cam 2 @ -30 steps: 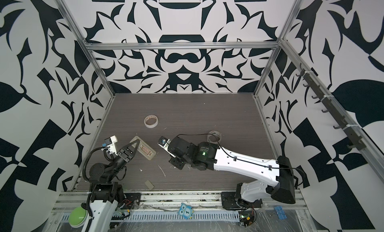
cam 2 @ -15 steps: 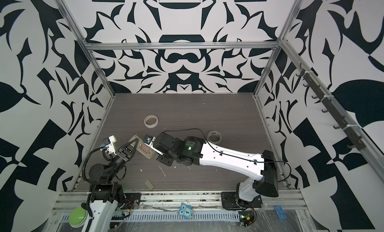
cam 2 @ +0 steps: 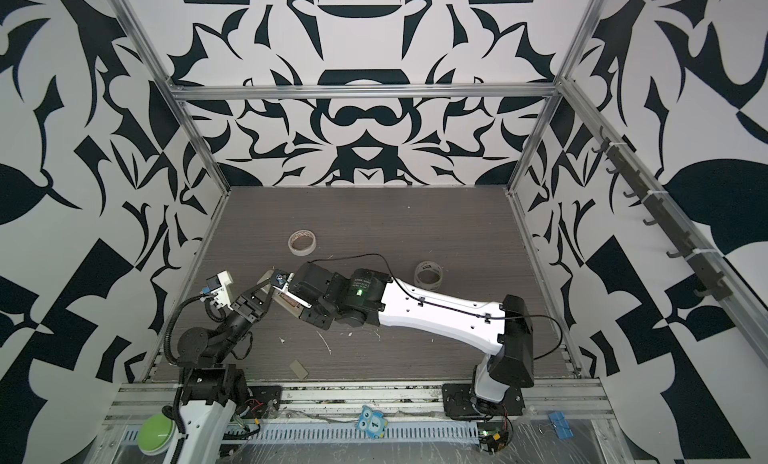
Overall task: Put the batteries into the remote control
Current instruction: 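Lower the battery into the compartment with the right gripper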
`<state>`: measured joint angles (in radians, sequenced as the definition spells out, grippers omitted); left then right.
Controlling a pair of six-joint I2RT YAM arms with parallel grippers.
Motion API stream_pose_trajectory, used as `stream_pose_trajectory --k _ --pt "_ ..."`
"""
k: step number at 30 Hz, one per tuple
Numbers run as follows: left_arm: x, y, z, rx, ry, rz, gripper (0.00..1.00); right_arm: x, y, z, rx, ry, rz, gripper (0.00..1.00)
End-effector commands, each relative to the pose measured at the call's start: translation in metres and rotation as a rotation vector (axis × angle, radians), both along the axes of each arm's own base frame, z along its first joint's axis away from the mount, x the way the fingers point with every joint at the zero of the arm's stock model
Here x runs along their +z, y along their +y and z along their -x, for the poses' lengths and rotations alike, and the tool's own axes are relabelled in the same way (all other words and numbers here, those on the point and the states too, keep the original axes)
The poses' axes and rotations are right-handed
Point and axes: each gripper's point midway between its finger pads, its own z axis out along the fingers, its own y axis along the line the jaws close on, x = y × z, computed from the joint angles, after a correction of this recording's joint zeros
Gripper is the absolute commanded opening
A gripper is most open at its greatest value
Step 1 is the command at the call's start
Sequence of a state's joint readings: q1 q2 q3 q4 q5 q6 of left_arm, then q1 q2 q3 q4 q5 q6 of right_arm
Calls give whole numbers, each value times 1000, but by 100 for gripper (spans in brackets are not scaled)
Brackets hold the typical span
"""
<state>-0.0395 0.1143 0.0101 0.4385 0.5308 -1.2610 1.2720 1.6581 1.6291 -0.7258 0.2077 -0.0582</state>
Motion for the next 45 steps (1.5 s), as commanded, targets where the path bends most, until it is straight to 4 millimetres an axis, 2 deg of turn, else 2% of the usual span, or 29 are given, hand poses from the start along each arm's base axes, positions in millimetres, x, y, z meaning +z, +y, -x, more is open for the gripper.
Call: stream_pose_trajectory --k 1,12,45 --pt "-6 2 -1 9 -13 15 0 23 10 1 13 -36 -44 0" --pt "-5 2 0 11 -13 21 0 16 25 1 19 -29 -37 0" --pt "-7 2 0 6 -5 20 0 -3 44 -14 -44 -32 13 0"
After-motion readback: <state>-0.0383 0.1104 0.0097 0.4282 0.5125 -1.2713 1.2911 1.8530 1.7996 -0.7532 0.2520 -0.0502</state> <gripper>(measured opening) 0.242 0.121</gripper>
